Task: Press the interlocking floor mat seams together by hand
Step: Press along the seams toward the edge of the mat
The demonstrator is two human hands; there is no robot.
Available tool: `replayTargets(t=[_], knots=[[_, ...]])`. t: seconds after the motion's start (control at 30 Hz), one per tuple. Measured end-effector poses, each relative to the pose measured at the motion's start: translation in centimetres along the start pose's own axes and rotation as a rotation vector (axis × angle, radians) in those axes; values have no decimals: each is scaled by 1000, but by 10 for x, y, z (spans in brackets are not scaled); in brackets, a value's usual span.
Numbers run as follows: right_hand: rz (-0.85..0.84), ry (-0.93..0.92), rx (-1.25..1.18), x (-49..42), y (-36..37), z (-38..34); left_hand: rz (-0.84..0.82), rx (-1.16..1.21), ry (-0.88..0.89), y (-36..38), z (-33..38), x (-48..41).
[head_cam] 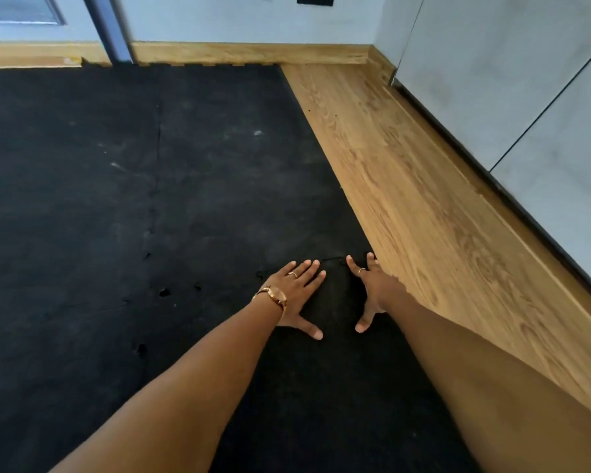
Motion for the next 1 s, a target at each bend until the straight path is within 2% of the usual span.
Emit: replayTargets(t=[0.1,0.17,0.23,0.3,0.37,0.47,0.67,1.0], knots=[[42,78,42,14,1,-14,106,8,-108,31,-23,62],[56,99,6,25,12,-39,96,77,-319,62,-57,116],[-72,13,-50,35,36,-91,33,161,-530,87,-88,165],[-222,-157,-84,51,69,-163,1,240,-615,98,-103,192],[-255,-281,-72,69,97,-227,1,303,-599,103,-107,199],[-179,-284,-18,76,116,-266,-27,346,-554,112,-113,200],[-158,-259,48,72,113,-267,-126,399,-404,129,-129,199],[-97,-246,1,77,112,-269,-98,200,-388,138,-126,200]])
Point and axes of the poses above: each hand's wrist, its own x-axis away from the middle knuckle, its own y-axis out of the palm, z = x × y, the point moved 7 cm from there along -x, towards the middle knuckle, and after that the axes turned 11 degrees about -x, right-handed, at the moved point
